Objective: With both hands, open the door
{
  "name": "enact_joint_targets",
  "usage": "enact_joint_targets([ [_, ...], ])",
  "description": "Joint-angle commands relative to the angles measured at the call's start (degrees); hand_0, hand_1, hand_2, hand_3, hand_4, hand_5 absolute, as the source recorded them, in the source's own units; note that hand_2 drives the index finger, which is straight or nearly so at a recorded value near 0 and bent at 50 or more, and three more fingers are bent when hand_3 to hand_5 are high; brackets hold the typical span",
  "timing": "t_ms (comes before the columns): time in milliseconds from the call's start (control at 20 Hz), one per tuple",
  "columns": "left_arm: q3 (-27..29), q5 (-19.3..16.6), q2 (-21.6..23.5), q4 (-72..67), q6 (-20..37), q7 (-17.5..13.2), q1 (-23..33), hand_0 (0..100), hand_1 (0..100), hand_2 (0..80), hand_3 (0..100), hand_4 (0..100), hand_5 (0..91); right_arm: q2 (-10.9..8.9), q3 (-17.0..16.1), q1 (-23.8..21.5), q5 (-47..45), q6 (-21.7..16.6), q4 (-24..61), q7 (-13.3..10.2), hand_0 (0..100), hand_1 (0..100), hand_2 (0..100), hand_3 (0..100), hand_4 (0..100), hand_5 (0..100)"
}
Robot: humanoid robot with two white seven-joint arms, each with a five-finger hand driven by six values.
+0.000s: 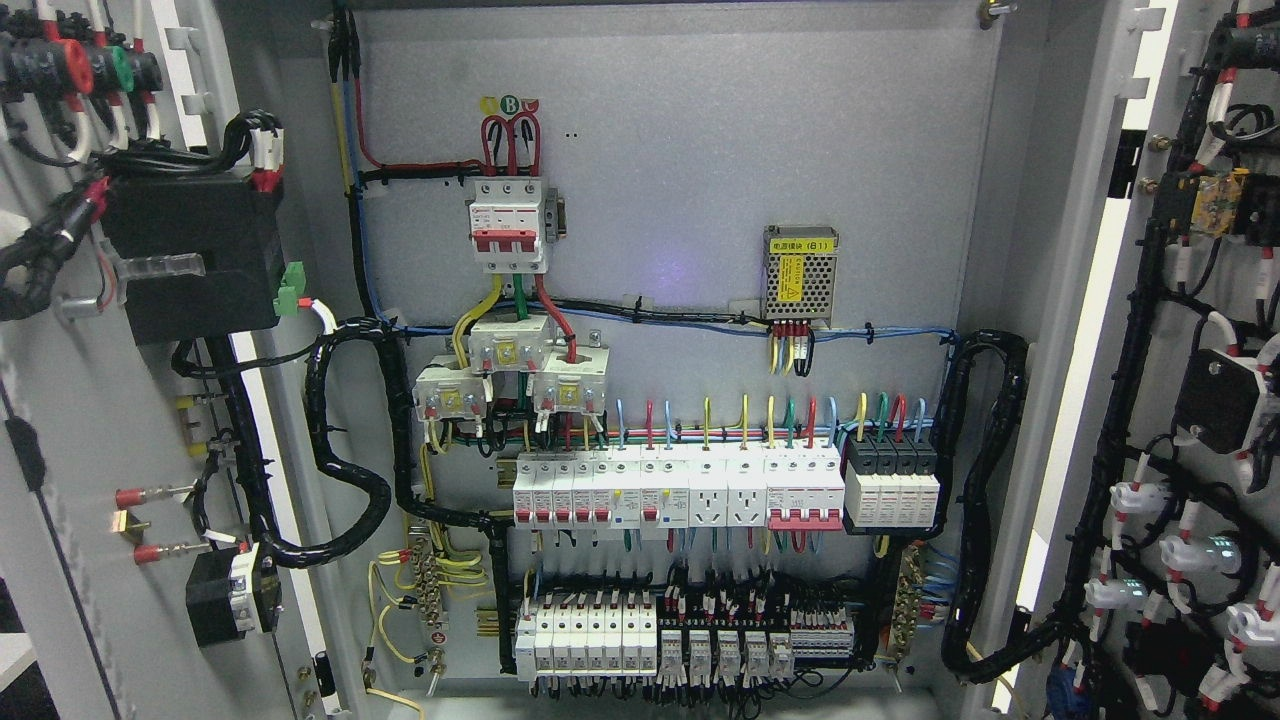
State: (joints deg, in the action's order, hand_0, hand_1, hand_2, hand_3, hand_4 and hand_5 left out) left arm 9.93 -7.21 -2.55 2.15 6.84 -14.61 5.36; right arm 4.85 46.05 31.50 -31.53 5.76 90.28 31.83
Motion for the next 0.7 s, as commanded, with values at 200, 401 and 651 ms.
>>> enact_joint_targets([
  [200,0.0,0.0,0.0,0.0,0.0,0.0,0.0,0,0,0.0,0,4,0.0,2.09,1.8,1.5,0.9,0.0,-0.8,0.0,0,0,0,0,0,0],
  [401,0.0,0.0,0.0,0.0,0.0,0.0,0.0,0,0,0.0,0,4,0.0,2.09,1.8,1.5,1.5,0.0,-0.8,0.0,0,0,0,0,0,0],
  [651,0.0,0.0,0.0,0.0,0.0,0.0,0.0,0,0,0.0,0,4,0.0,2.18,3.3,1.6,1.9,0.0,-0.8,0.0,0,0,0,0,0,0],
])
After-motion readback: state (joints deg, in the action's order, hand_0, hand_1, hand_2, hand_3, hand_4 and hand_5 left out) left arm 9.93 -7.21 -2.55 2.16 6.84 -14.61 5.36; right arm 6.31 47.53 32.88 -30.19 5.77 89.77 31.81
